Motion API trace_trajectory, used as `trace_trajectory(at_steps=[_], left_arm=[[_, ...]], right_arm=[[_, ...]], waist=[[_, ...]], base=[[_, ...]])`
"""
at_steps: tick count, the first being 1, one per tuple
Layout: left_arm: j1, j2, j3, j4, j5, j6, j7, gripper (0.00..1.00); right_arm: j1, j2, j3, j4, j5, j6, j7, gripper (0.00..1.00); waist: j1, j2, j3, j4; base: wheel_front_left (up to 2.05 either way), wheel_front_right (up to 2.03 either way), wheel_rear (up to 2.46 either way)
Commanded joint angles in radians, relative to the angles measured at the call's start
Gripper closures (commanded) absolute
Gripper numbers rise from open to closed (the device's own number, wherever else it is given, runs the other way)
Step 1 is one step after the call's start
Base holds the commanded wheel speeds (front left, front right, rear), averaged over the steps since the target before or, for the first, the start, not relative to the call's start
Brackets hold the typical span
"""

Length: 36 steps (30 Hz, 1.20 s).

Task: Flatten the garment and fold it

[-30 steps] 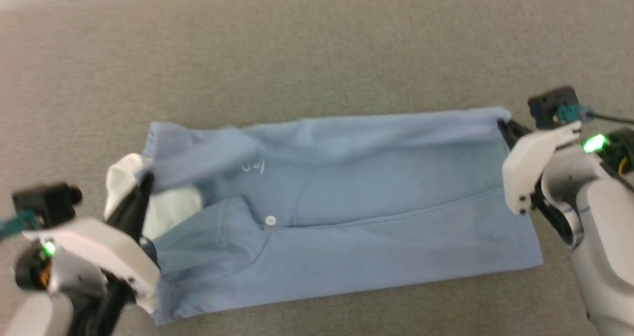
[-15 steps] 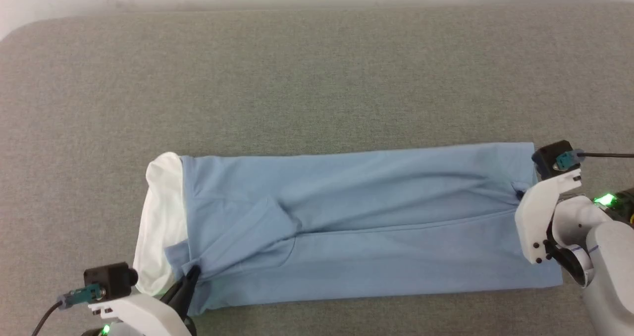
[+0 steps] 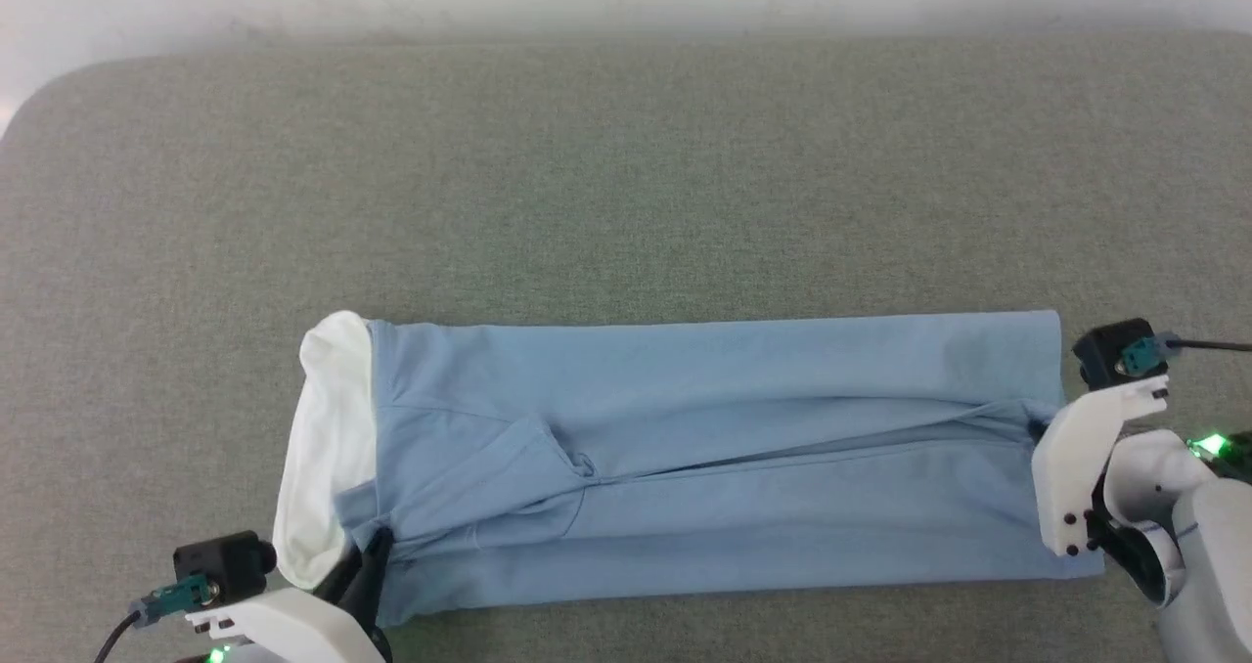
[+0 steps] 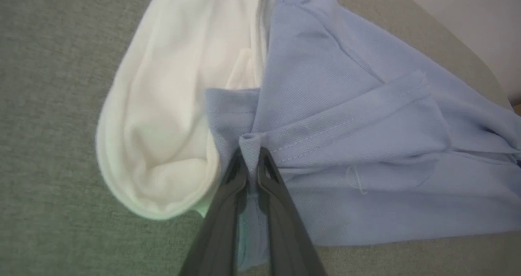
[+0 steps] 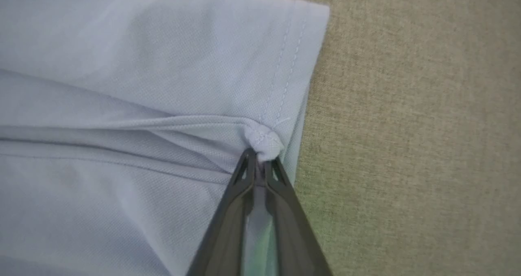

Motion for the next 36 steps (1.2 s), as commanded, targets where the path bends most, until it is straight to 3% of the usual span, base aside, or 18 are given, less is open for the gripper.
trace_trajectory(at_steps=[1,7,13,19,26,31,36], left_arm=[[-0.010,-0.006,0.000,0.011,0.019,-0.005,-0.025,0.00],[-0.019,-0.013,-0.007,-0.004,0.100,0.009,-0.143,0.00],[-0.055,-0.028,0.000,-0.012,0.218,0.062,-0.296,0.00],[-0.107,-0.076,0.051,-0.030,0.323,0.095,-0.343,0.00],[-0.167,-0.150,0.126,-0.045,0.492,0.072,-0.344,0.00],[-0.190,-0.203,0.179,-0.021,0.554,0.032,-0.345,0.00],[-0.196,-0.229,0.208,0.000,0.596,0.000,-0.345,0.00]], right_arm=[[0.042,0.011,-0.017,0.004,0.013,-0.002,-0.007,0.00],[0.101,0.040,-0.088,-0.072,0.034,-0.002,-0.081,0.00],[0.153,0.079,-0.158,-0.156,0.037,-0.002,-0.165,0.00],[0.180,0.143,-0.251,-0.194,0.027,-0.002,-0.261,0.00],[0.140,0.226,-0.396,-0.150,-0.007,-0.002,-0.309,0.00],[0.071,0.250,-0.493,-0.044,-0.033,-0.002,-0.246,0.00],[0.030,0.251,-0.504,0.075,-0.035,-0.002,-0.176,0.00]], waist=[[0.0000,0.0000,-0.016,0.004],[0.0000,0.0000,-0.050,0.017],[0.0000,0.0000,-0.079,0.030],[0.0000,0.0000,-0.093,0.049],[0.0000,0.0000,-0.086,0.055],[0.0000,0.0000,-0.083,0.049],[0.0000,0.0000,-0.086,0.048]], base=[[0.00,0.00,0.00],[0.00,0.00,0.00],[0.00,0.00,0.00],[0.00,0.00,0.00],[0.00,0.00,0.00],[0.00,0.00,0.00],[0.00,0.00,0.00]])
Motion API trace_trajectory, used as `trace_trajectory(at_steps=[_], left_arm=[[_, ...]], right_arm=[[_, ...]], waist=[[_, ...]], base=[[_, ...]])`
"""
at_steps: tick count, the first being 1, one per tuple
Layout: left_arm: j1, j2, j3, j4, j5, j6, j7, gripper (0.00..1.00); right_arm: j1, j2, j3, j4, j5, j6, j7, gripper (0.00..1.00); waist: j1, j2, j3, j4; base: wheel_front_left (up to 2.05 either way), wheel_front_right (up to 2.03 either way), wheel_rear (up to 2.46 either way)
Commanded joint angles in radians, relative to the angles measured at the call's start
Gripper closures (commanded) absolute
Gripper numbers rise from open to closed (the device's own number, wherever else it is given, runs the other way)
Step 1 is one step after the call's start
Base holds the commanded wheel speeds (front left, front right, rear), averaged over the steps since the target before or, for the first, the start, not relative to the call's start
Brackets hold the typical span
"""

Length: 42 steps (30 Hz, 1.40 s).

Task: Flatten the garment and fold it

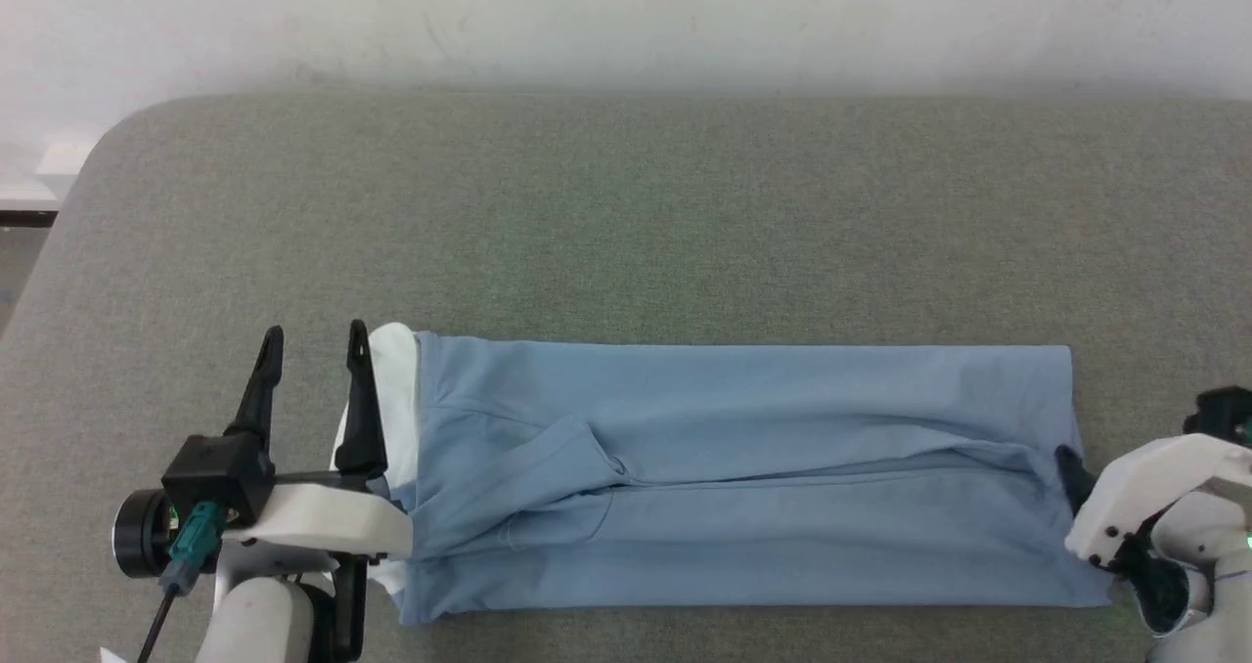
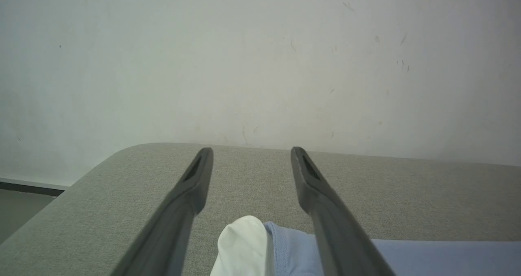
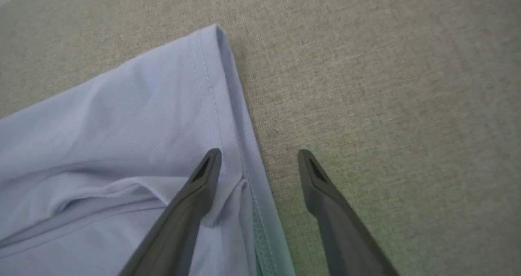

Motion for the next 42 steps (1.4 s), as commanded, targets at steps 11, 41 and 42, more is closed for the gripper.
trace_trajectory(at_steps=[11,41,42], left_arm=[[-0.012,-0.049,0.058,0.037,0.063,-0.062,-0.005,0.00],[0.000,-0.094,0.114,0.076,0.124,-0.131,-0.005,0.00],[0.002,-0.095,0.114,0.076,0.125,-0.132,-0.005,0.00]], right_arm=[[-0.038,0.004,0.052,0.093,-0.069,-0.001,0.206,0.66],[-0.008,0.001,-0.359,-0.096,-0.454,-0.001,-0.007,1.00],[-0.002,0.001,-0.336,-0.105,-0.449,-0.001,-0.005,1.00]], waist=[[-0.0001,0.0000,0.002,-0.002],[-0.0001,0.0000,-0.003,0.009],[-0.0001,0.0000,-0.005,0.009]], base=[[0.00,0.00,0.00],[0.00,0.00,0.00],[0.00,0.00,0.00]])
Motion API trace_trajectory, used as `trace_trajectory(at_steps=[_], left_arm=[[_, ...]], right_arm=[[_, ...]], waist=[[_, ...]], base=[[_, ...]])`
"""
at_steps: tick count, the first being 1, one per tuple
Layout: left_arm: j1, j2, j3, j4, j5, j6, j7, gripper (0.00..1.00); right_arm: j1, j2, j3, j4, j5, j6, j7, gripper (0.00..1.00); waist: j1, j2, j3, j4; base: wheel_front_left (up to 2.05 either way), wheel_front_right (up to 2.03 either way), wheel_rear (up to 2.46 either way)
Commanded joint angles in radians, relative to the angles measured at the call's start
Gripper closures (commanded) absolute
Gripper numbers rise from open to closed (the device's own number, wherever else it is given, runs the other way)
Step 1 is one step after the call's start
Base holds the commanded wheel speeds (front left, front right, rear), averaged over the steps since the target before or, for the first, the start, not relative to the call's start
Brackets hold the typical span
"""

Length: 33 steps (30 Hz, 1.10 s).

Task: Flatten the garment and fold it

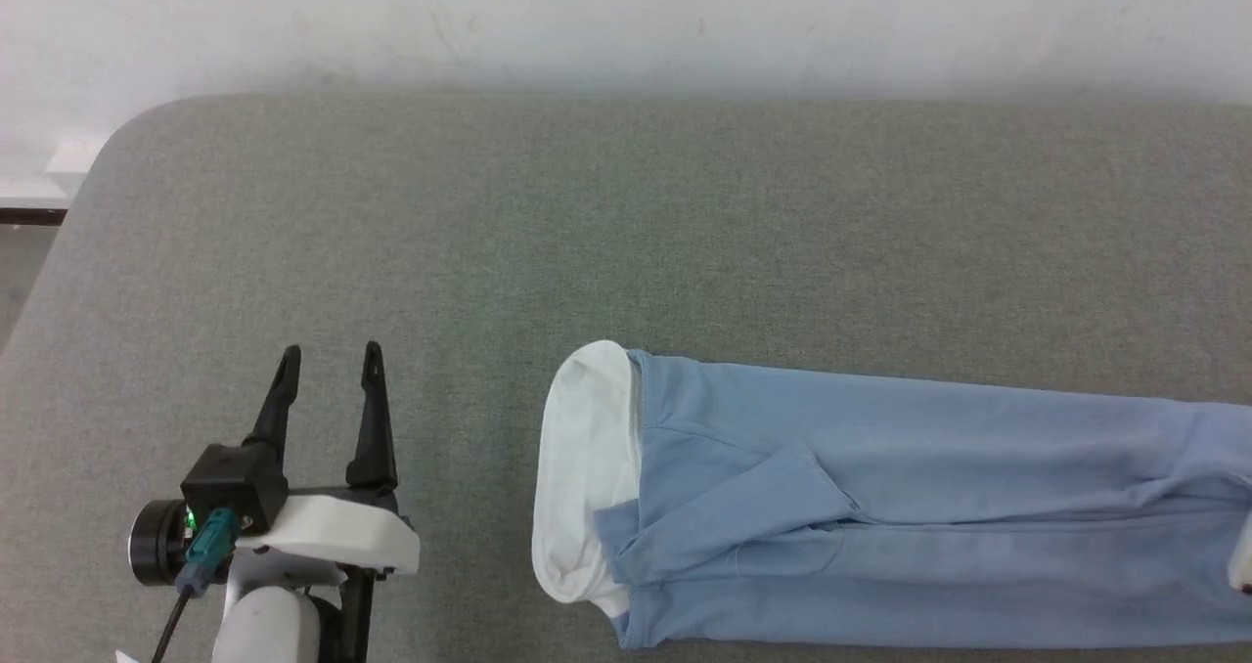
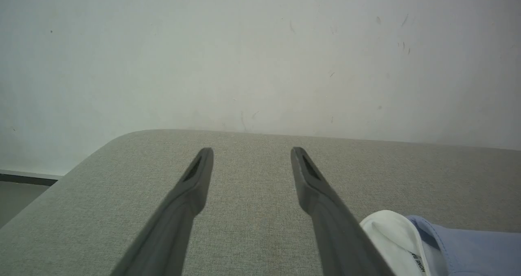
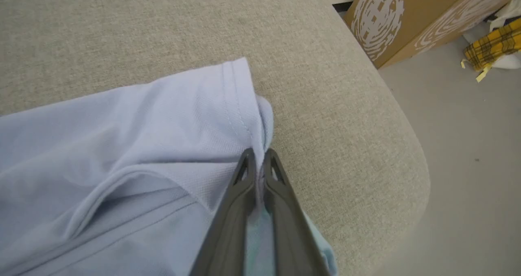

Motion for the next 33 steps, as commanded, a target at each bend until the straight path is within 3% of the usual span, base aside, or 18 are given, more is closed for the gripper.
trace_trajectory(at_steps=[1,5,14,18,24,28,33], left_arm=[[0.005,-0.006,0.005,0.003,0.008,-0.008,-0.005,0.00],[0.013,-0.008,0.009,0.004,0.012,-0.011,-0.005,0.00],[0.011,-0.012,0.011,0.007,0.021,-0.018,-0.005,0.00],[-0.002,-0.015,0.007,0.009,0.022,-0.021,-0.005,0.00],[-0.028,-0.021,-0.001,0.015,0.021,-0.026,-0.005,0.00],[-0.044,-0.024,-0.001,0.014,0.018,-0.026,-0.005,0.00],[-0.057,-0.029,-0.004,0.015,0.017,-0.028,-0.005,0.00]], right_arm=[[0.018,-0.008,0.054,-0.021,0.005,-0.002,0.001,1.00],[0.079,-0.006,0.203,-0.157,0.107,-0.002,0.100,1.00],[0.238,-0.003,0.585,-0.732,0.310,-0.002,0.404,1.00],[0.228,-0.025,0.778,-0.848,0.333,-0.002,0.464,1.00],[0.124,-0.073,1.050,-0.777,0.369,-0.002,0.472,1.00],[0.034,-0.067,1.191,-0.645,0.386,-0.002,0.438,1.00],[-0.064,-0.035,1.299,-0.441,0.402,-0.002,0.366,1.00]], waist=[[0.0000,-0.0001,-0.003,-0.001],[0.0000,-0.0001,-0.010,-0.004],[0.0000,-0.0001,-0.009,0.001],[0.0000,-0.0001,0.002,0.012],[0.0000,-0.0001,0.022,0.036],[0.0000,-0.0001,0.039,0.053],[0.0000,-0.0001,0.062,0.074]], base=[[0.00,0.00,0.00],[0.00,0.00,0.00],[0.00,0.00,0.00],[0.00,0.00,0.00],[0.00,0.00,0.00],[0.00,0.00,0.00],[0.00,0.00,0.00]])
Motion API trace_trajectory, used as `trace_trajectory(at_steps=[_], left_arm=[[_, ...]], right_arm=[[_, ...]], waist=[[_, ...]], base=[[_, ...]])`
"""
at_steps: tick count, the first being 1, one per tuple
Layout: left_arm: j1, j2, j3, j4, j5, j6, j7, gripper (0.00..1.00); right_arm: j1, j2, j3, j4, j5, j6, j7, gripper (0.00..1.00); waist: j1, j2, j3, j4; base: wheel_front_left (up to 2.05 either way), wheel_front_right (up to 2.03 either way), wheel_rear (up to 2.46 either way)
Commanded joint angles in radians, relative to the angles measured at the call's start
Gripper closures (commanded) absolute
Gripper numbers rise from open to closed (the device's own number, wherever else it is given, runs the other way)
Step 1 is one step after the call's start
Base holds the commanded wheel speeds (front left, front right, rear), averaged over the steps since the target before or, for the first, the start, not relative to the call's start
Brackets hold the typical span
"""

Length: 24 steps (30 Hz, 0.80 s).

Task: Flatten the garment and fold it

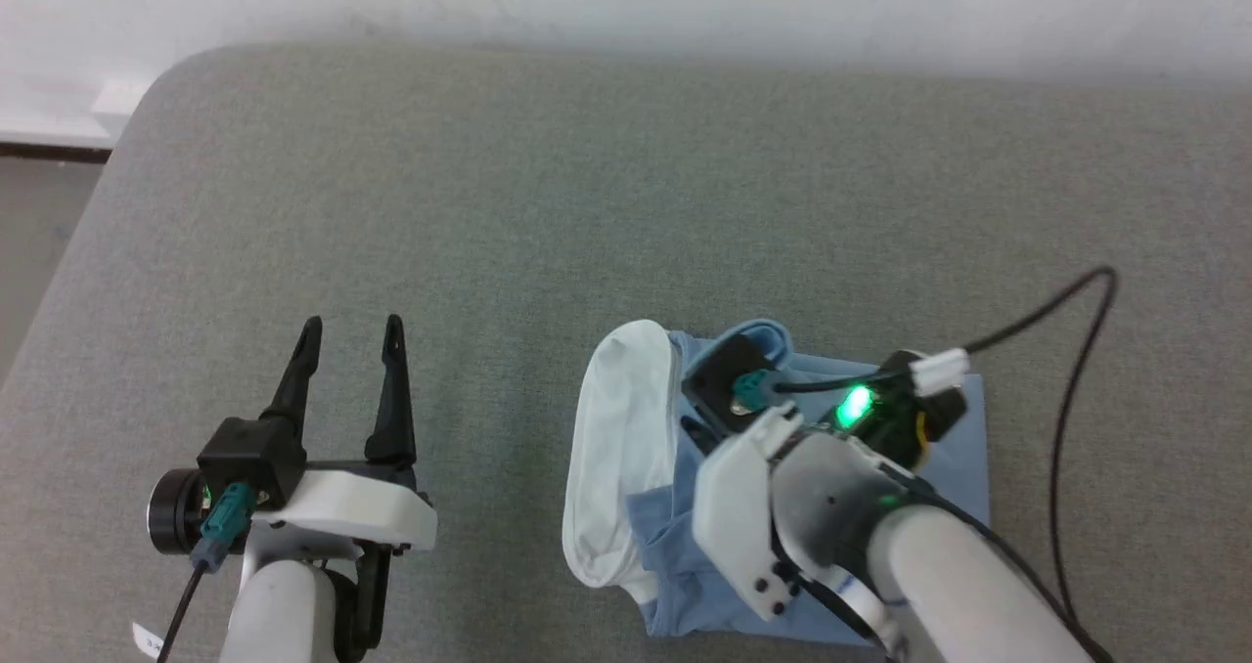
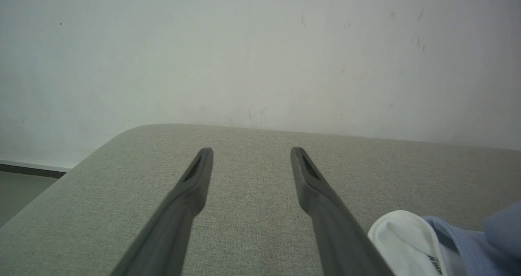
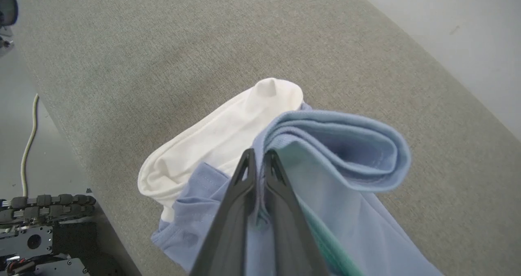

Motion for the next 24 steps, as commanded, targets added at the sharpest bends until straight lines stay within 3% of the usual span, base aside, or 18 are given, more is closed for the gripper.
trace_trajectory(at_steps=[1,8,9,10,11,12,19,24], left_arm=[[-0.016,-0.004,-0.002,0.003,0.000,-0.002,-0.005,0.00],[-0.033,-0.009,0.000,0.004,0.000,-0.002,-0.005,0.00],[-0.034,-0.009,0.000,0.004,0.000,-0.002,-0.005,0.00],[-0.035,-0.010,0.000,0.004,0.000,-0.002,-0.005,0.00],[-0.035,-0.010,0.000,0.004,0.000,-0.002,-0.005,0.00],[-0.037,-0.011,0.000,0.006,0.000,-0.002,-0.005,0.00],[-0.033,-0.013,0.003,0.015,0.002,-0.003,-0.005,0.00],[-0.024,-0.013,0.015,0.013,0.006,-0.004,-0.005,0.00]], right_arm=[[-0.043,0.013,0.026,0.072,0.013,-0.002,-0.030,1.00],[-0.160,0.037,0.103,0.328,0.060,-0.002,-0.127,1.00],[-0.172,0.038,0.112,0.354,0.070,-0.002,-0.139,0.73],[-0.182,0.039,0.123,0.375,0.086,-0.002,-0.152,0.35],[-0.182,0.039,0.123,0.375,0.086,-0.002,-0.152,0.35],[-0.196,0.039,0.148,0.395,0.139,-0.002,-0.172,0.00],[-0.210,0.040,0.173,0.360,0.291,-0.002,-0.248,0.00],[-0.185,0.040,0.114,0.218,0.400,-0.002,-0.440,0.00]], waist=[[-0.0001,0.0000,0.019,0.016],[-0.0001,0.0000,0.048,0.033],[-0.0001,0.0000,0.051,0.034],[-0.0001,0.0000,0.052,0.034],[-0.0001,0.0000,0.052,0.034],[-0.0001,0.0000,0.054,0.033],[-0.0001,0.0000,0.042,0.014],[-0.0001,0.0000,0.022,-0.010]], base=[[0.00,0.00,0.00],[0.00,0.00,0.00],[0.00,0.00,0.00],[0.00,0.00,0.00],[0.00,0.00,0.00],[0.00,0.00,0.00],[0.00,0.00,0.00],[0.00,0.00,0.00]])
